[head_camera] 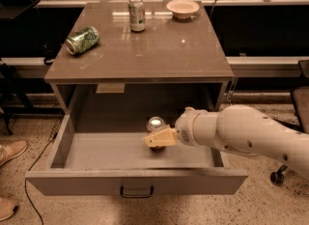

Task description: Pick orange can from top drawer and place on counter

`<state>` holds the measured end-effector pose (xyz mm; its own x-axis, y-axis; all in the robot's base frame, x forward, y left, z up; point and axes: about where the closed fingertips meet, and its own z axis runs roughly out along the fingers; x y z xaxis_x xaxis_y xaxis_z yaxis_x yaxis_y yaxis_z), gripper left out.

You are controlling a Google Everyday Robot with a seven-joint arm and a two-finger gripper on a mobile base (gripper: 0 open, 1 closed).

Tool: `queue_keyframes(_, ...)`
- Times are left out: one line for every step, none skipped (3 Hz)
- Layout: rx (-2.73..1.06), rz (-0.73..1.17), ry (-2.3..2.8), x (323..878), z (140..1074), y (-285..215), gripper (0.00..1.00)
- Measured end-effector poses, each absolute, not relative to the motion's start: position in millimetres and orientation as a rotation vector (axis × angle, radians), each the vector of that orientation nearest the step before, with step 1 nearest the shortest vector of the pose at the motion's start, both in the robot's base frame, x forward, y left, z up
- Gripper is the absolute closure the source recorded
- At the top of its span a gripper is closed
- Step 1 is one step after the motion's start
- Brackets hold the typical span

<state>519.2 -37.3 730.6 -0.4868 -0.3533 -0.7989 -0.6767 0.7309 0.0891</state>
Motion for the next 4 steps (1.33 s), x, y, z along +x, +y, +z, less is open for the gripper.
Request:
queue_keyframes(-0.707,0.436,2.141,531,712,-37,0.0)
queue_keyframes(-0.67,0.422,2.147,539,697,-30,0.0)
queue_keyframes(-0.66,0.443,2.151,546,684,-15,0.0)
queue_keyframes(-0.653,0.474,2.148,552,675,-1,0.16)
